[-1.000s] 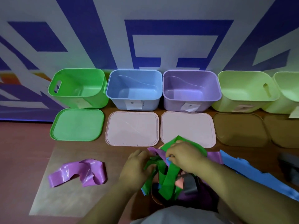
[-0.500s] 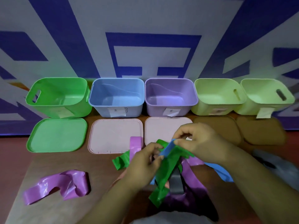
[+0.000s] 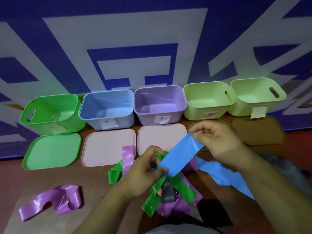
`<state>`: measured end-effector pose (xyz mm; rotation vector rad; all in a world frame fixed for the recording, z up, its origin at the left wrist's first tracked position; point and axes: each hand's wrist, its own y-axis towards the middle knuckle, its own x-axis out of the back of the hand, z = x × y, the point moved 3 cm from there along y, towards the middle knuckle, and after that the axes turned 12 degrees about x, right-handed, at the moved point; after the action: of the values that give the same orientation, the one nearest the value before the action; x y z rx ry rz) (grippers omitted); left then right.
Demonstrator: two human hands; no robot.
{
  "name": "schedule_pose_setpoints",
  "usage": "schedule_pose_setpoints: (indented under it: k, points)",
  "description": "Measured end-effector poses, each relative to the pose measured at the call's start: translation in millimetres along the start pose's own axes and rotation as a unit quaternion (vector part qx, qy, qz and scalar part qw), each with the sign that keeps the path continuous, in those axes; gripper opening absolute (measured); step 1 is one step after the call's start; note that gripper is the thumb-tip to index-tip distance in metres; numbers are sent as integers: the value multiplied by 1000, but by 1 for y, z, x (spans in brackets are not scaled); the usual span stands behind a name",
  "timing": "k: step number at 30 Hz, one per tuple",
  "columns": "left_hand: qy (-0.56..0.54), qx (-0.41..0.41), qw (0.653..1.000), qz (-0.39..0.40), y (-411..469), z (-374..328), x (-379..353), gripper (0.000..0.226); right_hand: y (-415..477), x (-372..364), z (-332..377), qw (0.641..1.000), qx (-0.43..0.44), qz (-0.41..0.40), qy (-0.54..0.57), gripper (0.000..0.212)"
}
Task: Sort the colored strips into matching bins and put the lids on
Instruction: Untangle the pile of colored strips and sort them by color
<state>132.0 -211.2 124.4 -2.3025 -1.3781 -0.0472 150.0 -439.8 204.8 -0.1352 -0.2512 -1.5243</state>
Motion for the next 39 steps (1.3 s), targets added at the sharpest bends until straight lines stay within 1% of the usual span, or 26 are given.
schedule_pose_setpoints:
  k: [3, 5, 7, 11, 13, 15, 18, 21, 23, 24, 26, 29, 31, 33, 35, 39]
  points:
    - [39, 31, 997, 55, 11, 6, -21, 34, -11, 35, -22, 999, -15, -33, -37, 24]
    - [40, 53, 995, 76, 21, 8, -35, 32, -22, 64, -42, 995, -36, -66, -59, 27]
    - [43, 53, 995, 72, 35, 7, -49, 32, -36, 94, -63, 990, -68, -95, -83, 27]
    - [80, -5, 996, 39, 65, -10, -82, 25, -75, 141, -100, 976, -116, -119, -137, 26]
    - [124, -11, 992, 37, 86, -18, -107, 24, -101, 162, -119, 965, -137, -137, -178, 30]
    - [165, -9, 985, 38, 108, -22, -131, 20, -125, 176, -135, 955, -165, -135, -207, 37]
    - [229, -25, 972, 39, 137, -35, -169, 23, -154, 191, -155, 940, -215, -118, -236, 41]
    - [258, -18, 964, 65, 159, -45, -204, 22, -173, 205, -175, 930, -261, -88, -245, 32]
    - [285, -28, 955, 80, 169, -46, -217, 29, -179, 213, -190, 922, -275, -51, -269, 20]
    - [299, -37, 950, 83, 171, -45, -221, 37, -181, 216, -194, 914, -277, -34, -294, 19]
    - [313, -50, 945, 77, 170, -41, -221, 44, -181, 219, -198, 905, -273, -23, -326, 25]
    - [303, -64, 949, 58, 156, -28, -209, 38, -174, 212, -195, 905, -258, -13, -339, 37]
    - [318, -63, 945, 41, 143, -18, -192, 36, -165, 197, -192, 914, -244, 7, -323, 39]
    - [328, -41, 943, 24, 127, -10, -172, 40, -155, 176, -190, 923, -229, 33, -309, 40]
    - [348, -10, 937, -12, 110, -2, -151, 42, -143, 152, -188, 931, -206, 61, -296, 42]
    - [369, 13, 927, -68, 81, 15, -109, 36, -117, 98, -175, 939, -165, 114, -281, 42]
